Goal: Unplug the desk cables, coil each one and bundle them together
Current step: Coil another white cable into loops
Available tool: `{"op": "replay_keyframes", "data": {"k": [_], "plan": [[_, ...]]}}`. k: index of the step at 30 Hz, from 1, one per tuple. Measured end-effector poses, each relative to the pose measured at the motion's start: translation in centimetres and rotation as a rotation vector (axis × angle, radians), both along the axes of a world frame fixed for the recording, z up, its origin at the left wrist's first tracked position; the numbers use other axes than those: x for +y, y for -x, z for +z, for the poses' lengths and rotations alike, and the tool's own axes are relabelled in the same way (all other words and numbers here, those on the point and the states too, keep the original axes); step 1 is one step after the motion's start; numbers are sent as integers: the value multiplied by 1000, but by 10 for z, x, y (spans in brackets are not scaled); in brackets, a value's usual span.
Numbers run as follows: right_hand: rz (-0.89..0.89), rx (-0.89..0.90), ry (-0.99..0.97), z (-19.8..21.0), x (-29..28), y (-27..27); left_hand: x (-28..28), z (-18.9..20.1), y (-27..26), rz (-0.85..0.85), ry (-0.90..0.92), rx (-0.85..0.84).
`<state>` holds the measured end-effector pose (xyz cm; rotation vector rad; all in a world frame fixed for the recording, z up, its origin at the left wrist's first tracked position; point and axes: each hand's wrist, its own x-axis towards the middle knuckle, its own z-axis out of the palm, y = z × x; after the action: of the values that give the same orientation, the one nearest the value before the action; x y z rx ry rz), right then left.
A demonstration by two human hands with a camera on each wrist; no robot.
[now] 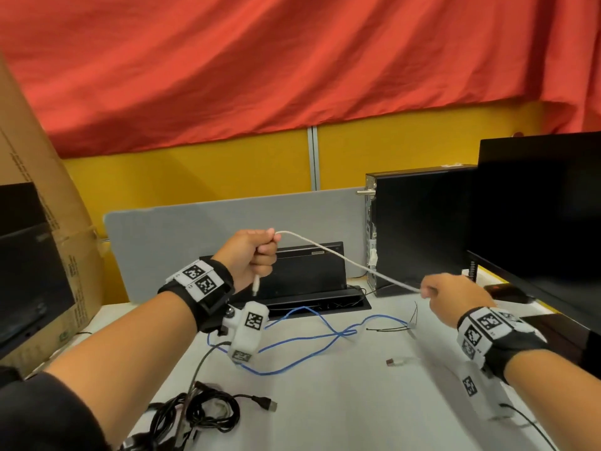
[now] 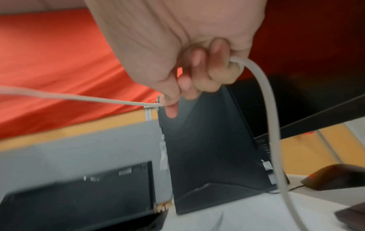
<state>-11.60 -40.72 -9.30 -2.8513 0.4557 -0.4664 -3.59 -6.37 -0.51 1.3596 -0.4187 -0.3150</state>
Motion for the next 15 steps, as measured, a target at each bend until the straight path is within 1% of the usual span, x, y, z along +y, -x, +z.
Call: {"op": "replay_keyframes", "data": {"k": [1, 3, 6, 9, 11, 12, 15], "plan": [[48, 58, 22, -7, 7, 1, -5, 1, 2, -9, 101, 36], [171, 172, 75, -21, 23, 4, -14, 2, 6, 7, 224, 62], [384, 278, 103, -35, 48, 12, -24, 1, 9, 77, 331, 39], [614, 300, 20, -35, 72, 22, -27, -3, 12, 152, 370, 19], [702, 287, -27, -27, 83, 30, -26, -10, 11, 188, 371, 3], [730, 278, -57, -20, 87, 35, -24, -13, 10, 220, 341, -12], [848, 165, -227, 11, 96, 52, -18, -21, 8, 310, 144, -93]]}}
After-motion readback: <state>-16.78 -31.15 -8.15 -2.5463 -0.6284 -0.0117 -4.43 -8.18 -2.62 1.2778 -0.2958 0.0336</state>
